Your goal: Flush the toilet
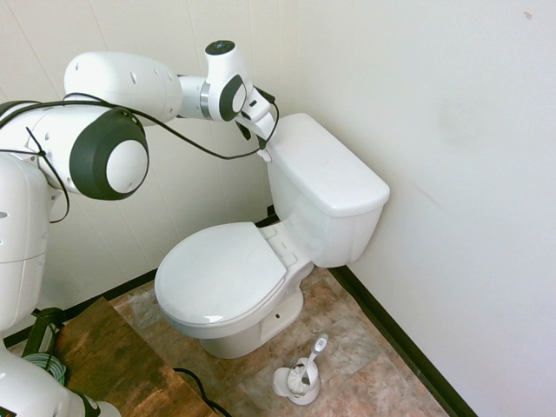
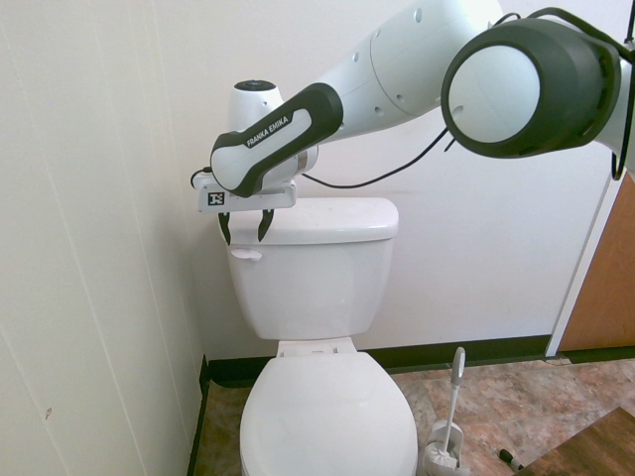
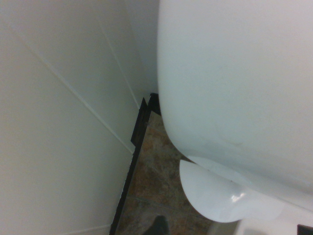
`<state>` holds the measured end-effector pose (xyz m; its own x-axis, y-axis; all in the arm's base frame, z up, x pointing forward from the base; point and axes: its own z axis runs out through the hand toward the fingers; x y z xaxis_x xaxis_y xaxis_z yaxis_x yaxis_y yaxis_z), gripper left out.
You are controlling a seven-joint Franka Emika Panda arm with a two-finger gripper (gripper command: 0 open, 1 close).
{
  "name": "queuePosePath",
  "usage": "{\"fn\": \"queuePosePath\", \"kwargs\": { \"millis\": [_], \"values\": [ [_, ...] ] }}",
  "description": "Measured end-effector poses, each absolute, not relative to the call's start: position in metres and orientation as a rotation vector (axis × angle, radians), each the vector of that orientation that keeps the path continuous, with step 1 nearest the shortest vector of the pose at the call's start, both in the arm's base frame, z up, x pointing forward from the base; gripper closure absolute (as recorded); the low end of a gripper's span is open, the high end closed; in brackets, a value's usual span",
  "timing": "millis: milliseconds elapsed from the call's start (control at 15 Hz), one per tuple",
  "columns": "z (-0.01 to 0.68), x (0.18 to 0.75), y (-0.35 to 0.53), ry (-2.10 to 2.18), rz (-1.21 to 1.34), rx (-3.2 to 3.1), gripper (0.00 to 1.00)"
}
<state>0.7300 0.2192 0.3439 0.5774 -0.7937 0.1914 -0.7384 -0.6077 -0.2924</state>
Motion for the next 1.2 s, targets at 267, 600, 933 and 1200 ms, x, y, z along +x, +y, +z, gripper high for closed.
{"fn": "queuePosePath", "kwargs": {
  "millis": [267, 600, 933, 1200],
  "values": [
    [0.338, 0.738, 0.215, 1.323, -0.471, -2.61, 1.0],
    [0.329, 0.745, 0.213, 1.35, -0.462, -2.593, 1.0],
    [0.312, 0.752, 0.215, 1.364, -0.444, -2.594, 1.0],
    [0.307, 0.755, 0.217, 1.369, -0.436, -2.594, 1.0]
  ]
}}
